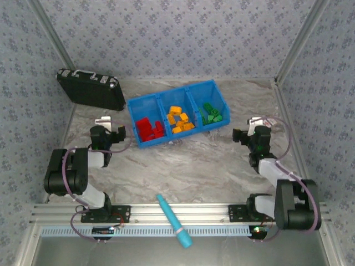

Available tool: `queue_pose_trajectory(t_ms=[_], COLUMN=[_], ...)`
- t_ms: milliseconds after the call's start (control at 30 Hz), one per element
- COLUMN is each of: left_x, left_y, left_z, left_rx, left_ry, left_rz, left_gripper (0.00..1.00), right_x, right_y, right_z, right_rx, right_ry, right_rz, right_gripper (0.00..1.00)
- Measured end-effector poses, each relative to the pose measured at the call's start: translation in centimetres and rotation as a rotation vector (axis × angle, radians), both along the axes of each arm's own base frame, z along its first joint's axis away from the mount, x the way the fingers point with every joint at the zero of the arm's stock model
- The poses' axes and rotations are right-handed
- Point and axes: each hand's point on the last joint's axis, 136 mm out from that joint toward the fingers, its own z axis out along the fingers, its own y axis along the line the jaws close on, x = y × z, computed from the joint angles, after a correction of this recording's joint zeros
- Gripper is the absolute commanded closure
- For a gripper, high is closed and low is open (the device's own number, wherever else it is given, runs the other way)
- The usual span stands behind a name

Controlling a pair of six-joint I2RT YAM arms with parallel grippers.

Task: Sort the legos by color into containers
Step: Reset both arms

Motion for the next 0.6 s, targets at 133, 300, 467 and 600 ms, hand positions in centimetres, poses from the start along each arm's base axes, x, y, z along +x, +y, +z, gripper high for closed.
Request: queue_pose_trajectory(t_ms=[133,300,467,600], left_x=[0.0,0.0,0.0,0.0], left_y=[0.0,0.0,0.0,0.0], left_z=[0.0,0.0,0.0,0.0], left_rx=[0.0,0.0,0.0,0.0], left_ry=[0.0,0.0,0.0,0.0], left_rz=[0.0,0.0,0.0,0.0], left_gripper=[0.0,0.0,0.0,0.0], right_x=[1.0,1.8,2.3,2.5], right_y=[0.2,0.0,-0.1,-0.1], right_z=[-2.6,-5.0,-4.0,-3.7], right_rx=[0.016,0.024,0.017,0.015], right_ry=[0.033,0.05,0.003,-0.01], right_rz=[0.023,0.014,0.009,0.006], right_gripper=[0.01,0.0,0.01,0.01])
